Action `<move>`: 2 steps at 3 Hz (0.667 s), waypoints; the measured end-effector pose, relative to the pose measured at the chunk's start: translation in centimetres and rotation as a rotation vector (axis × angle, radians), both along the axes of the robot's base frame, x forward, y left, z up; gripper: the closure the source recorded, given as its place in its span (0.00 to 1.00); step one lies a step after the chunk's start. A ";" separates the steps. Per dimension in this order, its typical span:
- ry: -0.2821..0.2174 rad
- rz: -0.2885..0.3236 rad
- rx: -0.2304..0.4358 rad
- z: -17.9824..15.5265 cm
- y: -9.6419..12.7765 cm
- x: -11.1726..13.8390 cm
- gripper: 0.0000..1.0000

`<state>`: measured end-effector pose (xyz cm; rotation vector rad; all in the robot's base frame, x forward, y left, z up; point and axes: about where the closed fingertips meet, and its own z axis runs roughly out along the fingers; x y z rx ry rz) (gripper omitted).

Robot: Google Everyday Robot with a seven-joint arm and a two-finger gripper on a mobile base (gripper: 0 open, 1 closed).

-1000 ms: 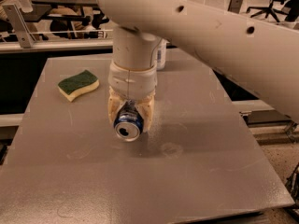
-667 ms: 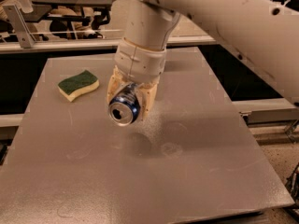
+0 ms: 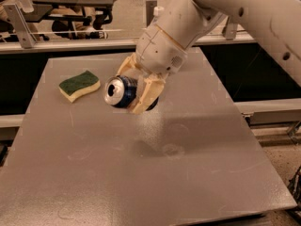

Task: Place pepsi can upright

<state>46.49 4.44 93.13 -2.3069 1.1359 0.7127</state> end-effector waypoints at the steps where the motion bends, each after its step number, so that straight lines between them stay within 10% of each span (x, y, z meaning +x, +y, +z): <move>1: 0.166 -0.192 0.111 -0.1 -0.3 0.7 1.00; 2: 0.291 -0.317 0.247 -0.8 -0.5 1.4 1.00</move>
Offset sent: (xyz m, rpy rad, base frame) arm 0.0299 -0.0188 -0.0162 0.4303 0.4371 -0.4705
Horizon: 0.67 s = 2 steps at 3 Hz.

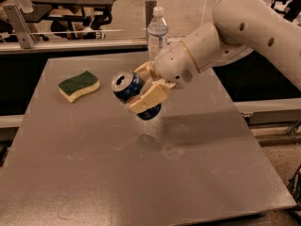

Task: Place pepsi can upright

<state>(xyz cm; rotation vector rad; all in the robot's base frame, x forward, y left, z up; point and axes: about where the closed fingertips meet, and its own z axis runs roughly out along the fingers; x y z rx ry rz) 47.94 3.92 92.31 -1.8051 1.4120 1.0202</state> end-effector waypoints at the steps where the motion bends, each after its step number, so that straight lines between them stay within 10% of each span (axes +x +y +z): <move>1: 0.066 -0.063 0.117 -1.1 -0.3 0.4 1.00; 2: 0.094 -0.085 0.218 -1.9 -0.4 0.5 1.00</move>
Offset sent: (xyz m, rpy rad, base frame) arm 0.0094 -0.0123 -0.0293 0.3451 0.1251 -0.1188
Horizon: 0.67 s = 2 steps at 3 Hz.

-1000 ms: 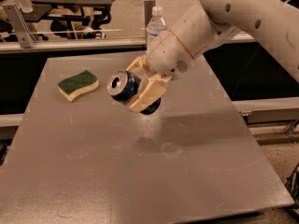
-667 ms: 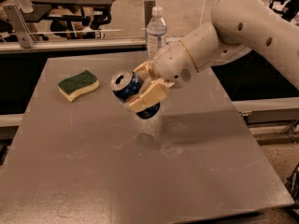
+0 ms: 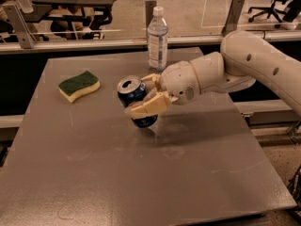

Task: Place pepsi can upright

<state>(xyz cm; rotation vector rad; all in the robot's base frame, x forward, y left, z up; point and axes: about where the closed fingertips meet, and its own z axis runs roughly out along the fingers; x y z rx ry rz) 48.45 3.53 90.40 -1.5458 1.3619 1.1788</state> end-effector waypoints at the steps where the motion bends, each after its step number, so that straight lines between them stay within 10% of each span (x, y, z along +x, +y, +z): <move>1: 0.012 -0.004 0.084 -0.6 0.0 -0.1 1.00; 2: 0.024 -0.008 0.149 -0.9 0.1 -0.3 0.83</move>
Offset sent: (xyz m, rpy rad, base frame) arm -0.0025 -0.0037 -0.0144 0.2278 0.0410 -0.0235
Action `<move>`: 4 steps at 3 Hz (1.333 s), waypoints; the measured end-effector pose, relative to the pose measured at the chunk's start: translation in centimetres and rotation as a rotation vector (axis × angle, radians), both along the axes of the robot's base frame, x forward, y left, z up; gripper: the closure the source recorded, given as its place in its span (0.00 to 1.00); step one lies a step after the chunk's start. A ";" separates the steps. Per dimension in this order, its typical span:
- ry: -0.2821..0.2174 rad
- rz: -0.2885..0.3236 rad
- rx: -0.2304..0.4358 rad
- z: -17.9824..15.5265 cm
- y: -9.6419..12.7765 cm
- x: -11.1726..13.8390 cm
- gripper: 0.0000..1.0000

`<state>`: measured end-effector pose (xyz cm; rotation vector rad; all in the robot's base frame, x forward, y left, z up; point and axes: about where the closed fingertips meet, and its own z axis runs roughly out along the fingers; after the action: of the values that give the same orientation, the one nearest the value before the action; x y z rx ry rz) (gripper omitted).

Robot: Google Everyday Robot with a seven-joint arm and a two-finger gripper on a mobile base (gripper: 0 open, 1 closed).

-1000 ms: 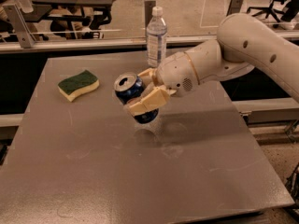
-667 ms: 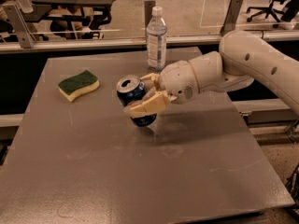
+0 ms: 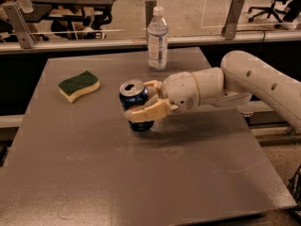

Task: Place pepsi can upright

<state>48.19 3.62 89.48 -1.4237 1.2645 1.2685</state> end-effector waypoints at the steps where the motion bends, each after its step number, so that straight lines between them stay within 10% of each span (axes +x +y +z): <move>1: 0.013 -0.001 0.053 -0.3 0.1 -0.1 0.60; 4: 0.000 0.033 0.112 -0.8 0.4 -0.6 0.00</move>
Offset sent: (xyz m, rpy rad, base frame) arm -0.0038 -0.0006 -0.0087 0.1470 0.0180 0.0222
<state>47.60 4.00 88.65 -1.3696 1.1558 1.3401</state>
